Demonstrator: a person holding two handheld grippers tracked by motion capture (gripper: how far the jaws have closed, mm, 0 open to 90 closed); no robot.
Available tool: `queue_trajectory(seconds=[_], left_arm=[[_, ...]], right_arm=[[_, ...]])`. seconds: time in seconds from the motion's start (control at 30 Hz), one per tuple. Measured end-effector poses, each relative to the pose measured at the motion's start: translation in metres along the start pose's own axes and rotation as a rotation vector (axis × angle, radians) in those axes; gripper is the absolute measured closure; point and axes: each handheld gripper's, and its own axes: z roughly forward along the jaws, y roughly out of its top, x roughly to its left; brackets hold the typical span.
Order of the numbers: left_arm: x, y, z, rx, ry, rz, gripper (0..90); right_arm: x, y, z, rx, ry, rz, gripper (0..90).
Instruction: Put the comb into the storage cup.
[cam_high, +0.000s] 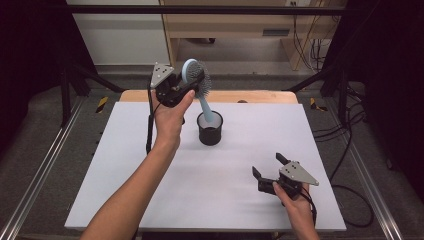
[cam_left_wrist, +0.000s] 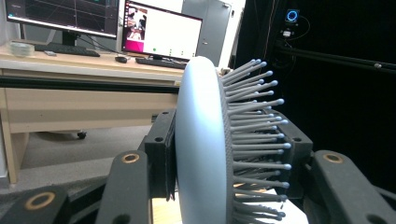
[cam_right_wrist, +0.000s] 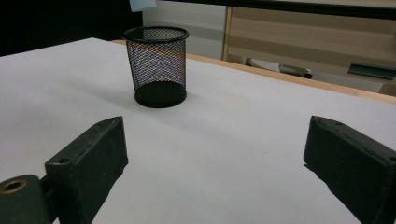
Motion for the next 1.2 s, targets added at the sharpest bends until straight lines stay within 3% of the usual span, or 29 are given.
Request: queue_trajectory(seconds=[1.0, 1.2], left_arm=[[0.0019, -0.0054, 0.0064, -0.001, 0.023, 0.032, 50.7], [0.0028, -0.0071, 0.0079, 0.002, 0.027, 0.030, 50.7]], right_arm=[[-0.0004, -0.0001, -0.0005, 0.002, -0.004, -0.015, 6.2], [-0.0002, 0.0000, 0.0003, 0.007, -0.002, 0.000, 5.7]])
